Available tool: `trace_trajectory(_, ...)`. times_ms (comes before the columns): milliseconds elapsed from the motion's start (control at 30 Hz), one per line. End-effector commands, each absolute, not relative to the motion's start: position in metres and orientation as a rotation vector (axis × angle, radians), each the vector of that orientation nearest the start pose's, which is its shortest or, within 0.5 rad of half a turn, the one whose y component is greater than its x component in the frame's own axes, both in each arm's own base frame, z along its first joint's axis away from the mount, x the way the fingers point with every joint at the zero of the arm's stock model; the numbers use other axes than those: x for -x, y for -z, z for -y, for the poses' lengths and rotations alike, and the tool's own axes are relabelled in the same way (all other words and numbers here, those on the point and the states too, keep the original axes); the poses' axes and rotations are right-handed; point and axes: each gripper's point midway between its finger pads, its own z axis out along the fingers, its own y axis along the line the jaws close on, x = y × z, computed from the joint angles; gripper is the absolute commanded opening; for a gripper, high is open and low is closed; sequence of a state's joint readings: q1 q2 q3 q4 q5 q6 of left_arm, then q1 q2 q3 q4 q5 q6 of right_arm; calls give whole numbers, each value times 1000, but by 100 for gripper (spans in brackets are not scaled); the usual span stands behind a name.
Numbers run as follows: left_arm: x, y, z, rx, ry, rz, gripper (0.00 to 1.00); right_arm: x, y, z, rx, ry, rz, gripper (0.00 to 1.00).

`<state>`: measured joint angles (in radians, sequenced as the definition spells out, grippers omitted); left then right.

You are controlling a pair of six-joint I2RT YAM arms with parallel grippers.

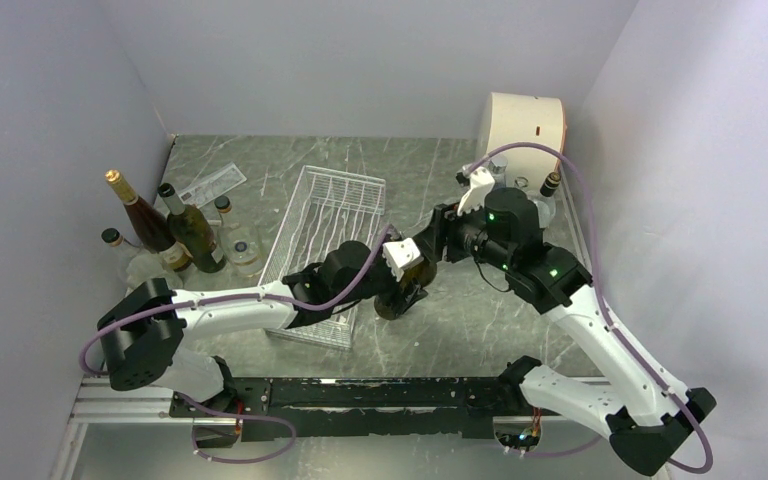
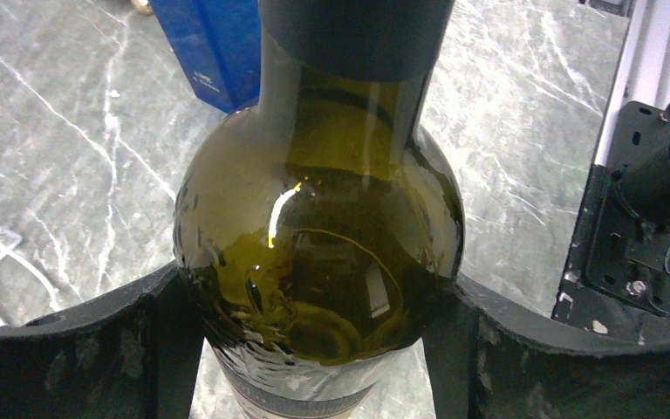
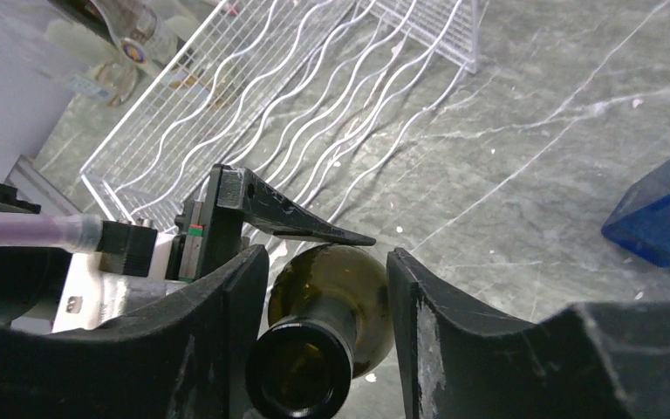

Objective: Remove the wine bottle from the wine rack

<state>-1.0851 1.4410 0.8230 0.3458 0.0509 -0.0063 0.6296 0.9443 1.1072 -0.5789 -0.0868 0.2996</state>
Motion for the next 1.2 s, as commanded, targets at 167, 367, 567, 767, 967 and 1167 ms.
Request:
trace_trajectory(167, -205, -241, 417, -901, 915, -1498, 10, -232, -269, -210, 424, -694, -2033, 55)
trace_trajectory(367, -206, -249, 413, -875, 917, -1493, 10, -231, -262, -218, 419, -750, -2048, 38)
trace_trajectory(567, -212, -257, 404, -805, 892, -1503, 50, -235, -269, -222, 409, -759, -2036, 0)
trace_trajectory(767, -209, -277, 397, -794, 901, -1452, 99, -262, -297, -205, 321, -601, -1979, 0)
trace_trajectory(967, -209, -296, 382, -740, 880, -1395, 100, -297, -320, -193, 260, -427, -1925, 0)
trace_trajectory(1167, -216, -311, 361, -642, 820, -1374, 100, -337, -317, -184, 223, -217, -1926, 0)
